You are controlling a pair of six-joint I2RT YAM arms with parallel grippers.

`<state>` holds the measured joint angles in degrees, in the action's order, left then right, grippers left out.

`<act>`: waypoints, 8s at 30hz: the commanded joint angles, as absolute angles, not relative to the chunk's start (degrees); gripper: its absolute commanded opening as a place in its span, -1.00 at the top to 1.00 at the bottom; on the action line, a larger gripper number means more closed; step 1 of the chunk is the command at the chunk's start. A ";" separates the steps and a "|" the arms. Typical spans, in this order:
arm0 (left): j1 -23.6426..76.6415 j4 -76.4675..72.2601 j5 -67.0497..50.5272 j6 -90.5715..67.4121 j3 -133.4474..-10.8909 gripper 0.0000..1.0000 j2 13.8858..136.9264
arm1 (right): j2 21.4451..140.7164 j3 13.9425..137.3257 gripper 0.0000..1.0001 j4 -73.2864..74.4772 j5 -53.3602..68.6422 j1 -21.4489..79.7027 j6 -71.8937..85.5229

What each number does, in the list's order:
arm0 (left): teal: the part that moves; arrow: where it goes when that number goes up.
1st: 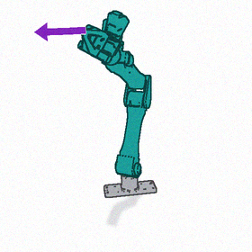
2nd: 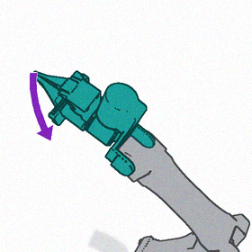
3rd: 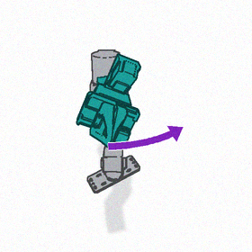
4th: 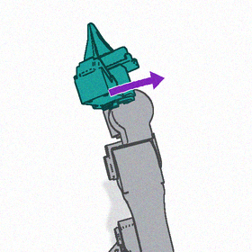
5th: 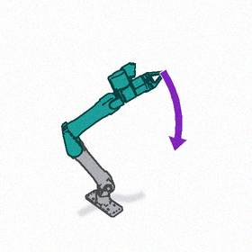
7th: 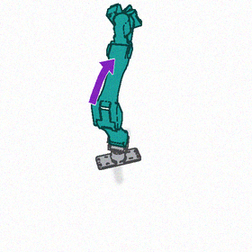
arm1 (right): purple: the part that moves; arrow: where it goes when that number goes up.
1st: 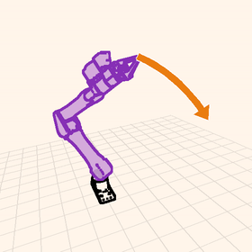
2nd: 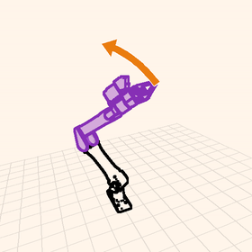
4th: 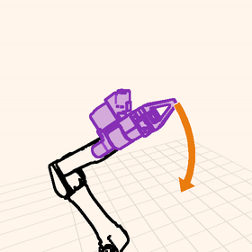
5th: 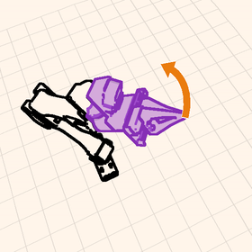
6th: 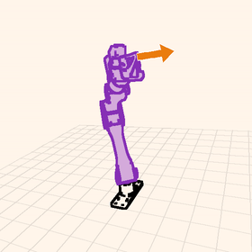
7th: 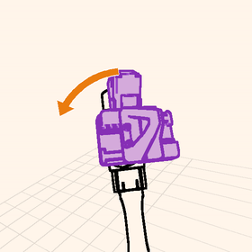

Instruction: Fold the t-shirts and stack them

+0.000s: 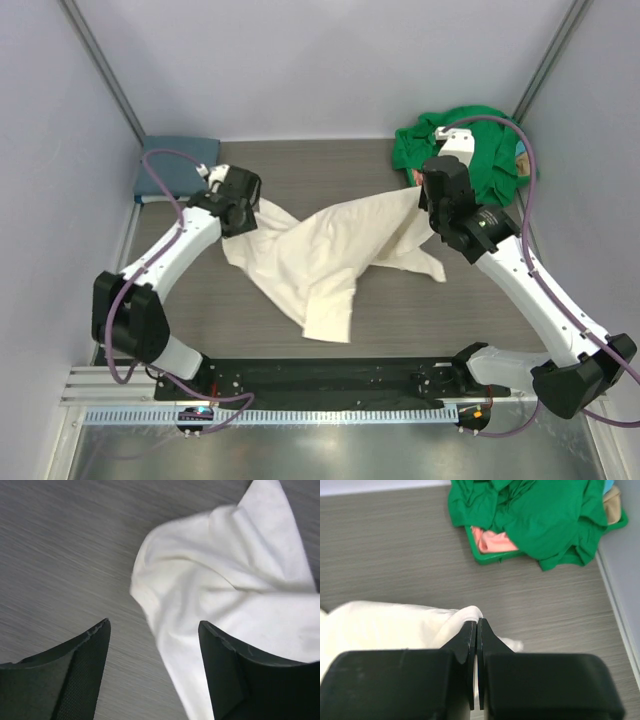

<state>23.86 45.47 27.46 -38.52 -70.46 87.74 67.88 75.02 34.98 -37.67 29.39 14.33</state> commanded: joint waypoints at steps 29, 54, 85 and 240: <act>56.34 34.99 13.19 -58.97 -39.12 0.09 67.33 | 68.47 64.16 0.97 31.99 -27.95 29.18 19.78; 57.66 40.08 18.72 -62.93 -39.02 0.00 70.75 | 68.20 62.93 0.98 31.82 -26.89 29.00 19.86; 58.71 51.59 31.27 -53.10 -54.74 1.00 56.98 | 60.74 64.07 0.98 32.25 -22.33 29.09 22.76; 47.73 65.28 36.21 -70.40 -47.71 1.00 57.77 | 152.48 140.17 0.07 37.01 -14.84 13.97 13.63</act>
<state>48.45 56.10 28.84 -71.20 -42.00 63.75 148.42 134.52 37.54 -11.92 14.48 17.17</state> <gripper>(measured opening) 0.012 0.447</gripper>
